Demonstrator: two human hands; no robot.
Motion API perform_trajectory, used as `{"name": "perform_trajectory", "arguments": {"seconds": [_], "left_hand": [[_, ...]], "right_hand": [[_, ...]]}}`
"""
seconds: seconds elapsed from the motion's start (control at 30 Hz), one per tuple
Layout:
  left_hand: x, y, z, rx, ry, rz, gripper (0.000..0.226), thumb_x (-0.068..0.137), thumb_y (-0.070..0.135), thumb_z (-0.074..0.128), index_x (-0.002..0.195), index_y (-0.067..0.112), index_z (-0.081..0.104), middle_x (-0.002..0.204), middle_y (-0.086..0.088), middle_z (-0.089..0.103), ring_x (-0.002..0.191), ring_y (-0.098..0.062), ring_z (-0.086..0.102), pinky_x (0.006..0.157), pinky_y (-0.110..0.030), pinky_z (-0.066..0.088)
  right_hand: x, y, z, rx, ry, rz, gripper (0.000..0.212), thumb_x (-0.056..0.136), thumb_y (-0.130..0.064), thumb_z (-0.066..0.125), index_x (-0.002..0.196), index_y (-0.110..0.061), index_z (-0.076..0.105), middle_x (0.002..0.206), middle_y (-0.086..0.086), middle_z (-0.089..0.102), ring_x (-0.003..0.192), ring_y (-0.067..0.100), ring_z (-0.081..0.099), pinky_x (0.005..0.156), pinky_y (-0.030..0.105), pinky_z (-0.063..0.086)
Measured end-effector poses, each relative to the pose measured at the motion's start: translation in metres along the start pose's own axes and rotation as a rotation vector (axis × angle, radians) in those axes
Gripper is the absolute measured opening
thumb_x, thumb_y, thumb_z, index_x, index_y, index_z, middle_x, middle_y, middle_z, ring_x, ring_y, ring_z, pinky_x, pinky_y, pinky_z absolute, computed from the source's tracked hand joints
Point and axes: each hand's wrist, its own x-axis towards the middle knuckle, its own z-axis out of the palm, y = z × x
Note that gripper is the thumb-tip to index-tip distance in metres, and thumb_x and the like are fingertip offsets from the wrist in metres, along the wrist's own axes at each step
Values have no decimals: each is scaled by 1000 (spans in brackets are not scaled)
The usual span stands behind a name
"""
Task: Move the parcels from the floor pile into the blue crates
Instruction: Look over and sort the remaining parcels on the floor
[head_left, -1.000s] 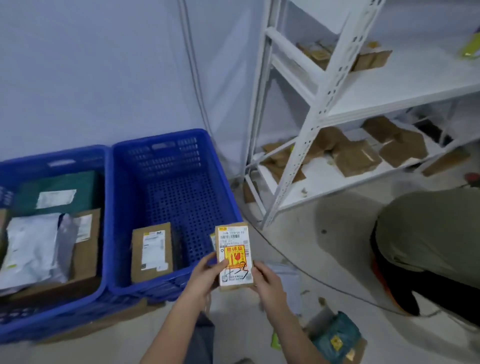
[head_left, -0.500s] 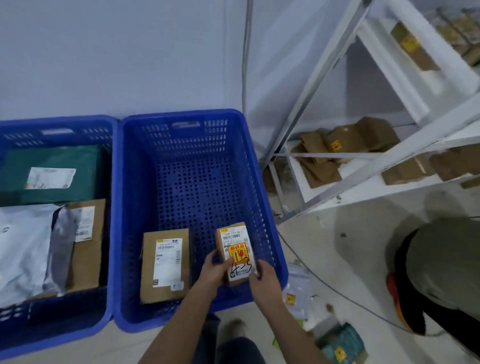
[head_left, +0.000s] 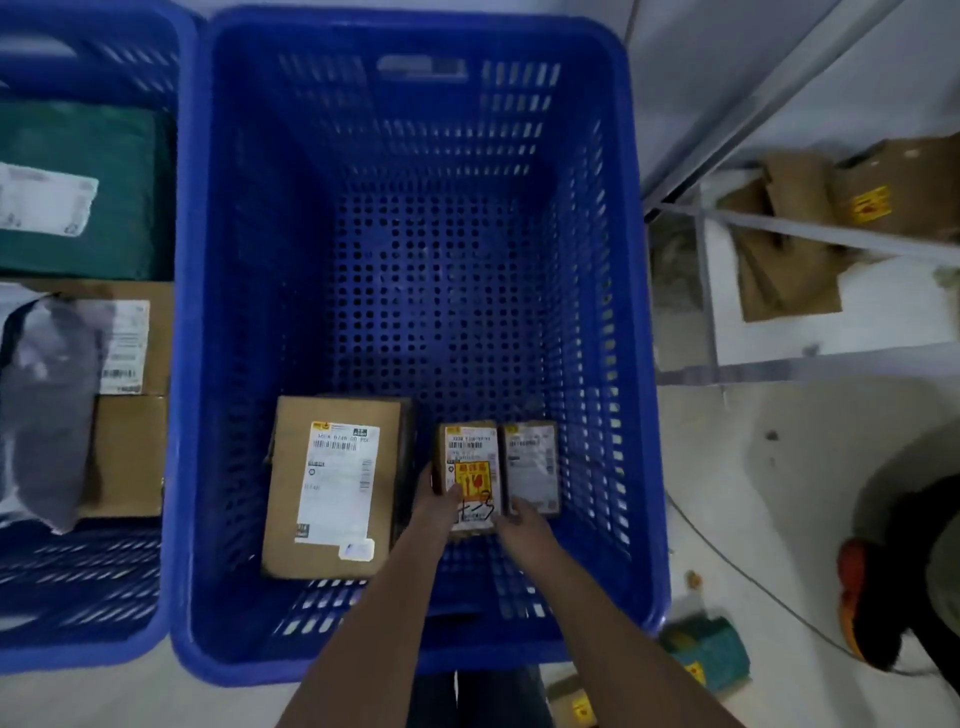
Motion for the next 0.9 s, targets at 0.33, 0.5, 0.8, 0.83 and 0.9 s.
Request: {"name": "perform_trajectory", "arguments": {"seconds": [0.33, 0.5, 0.8, 0.83, 0.9], "left_hand": [[63, -31, 17, -99, -116, -60, 59, 96, 12, 49, 148, 25, 23, 146, -8, 43, 130, -25, 44, 105, -35, 37], [80, -32, 26, 15, -14, -84, 50, 90, 1, 51, 137, 15, 44, 131, -13, 57, 111, -26, 57, 88, -33, 48], [70, -33, 24, 65, -38, -108, 63, 87, 4, 54, 146, 10, 31, 142, -14, 46, 125, -30, 48, 102, -37, 43], [63, -32, 25, 98, -35, -103, 62, 87, 6, 53, 145, 9, 32, 141, -15, 46, 123, -31, 49, 100, -38, 45], [47, -29, 24, 191, -20, -75, 53, 88, 13, 52, 139, 9, 40, 136, -18, 50, 116, -33, 54, 94, -37, 47]], "right_hand": [[56, 21, 25, -352, -105, -68, 58, 100, -21, 36, 150, -7, 11, 160, 8, 4, 147, 23, 9, 118, 32, 13], [62, 32, 24, -449, -99, -85, 57, 99, -21, 38, 150, -8, 16, 158, 7, 10, 143, 25, 20, 115, 32, 24], [48, 6, 16, -208, -5, 36, 47, 99, -20, 37, 142, -2, 35, 146, 15, 40, 129, 28, 43, 101, 30, 37], [42, 2, 14, -158, 15, 52, 43, 99, -18, 36, 137, 0, 41, 138, 14, 47, 125, 29, 46, 100, 32, 38], [30, -8, 8, -59, 35, 57, 31, 97, -14, 36, 115, 0, 57, 108, 10, 56, 106, 28, 56, 90, 34, 43]]}}
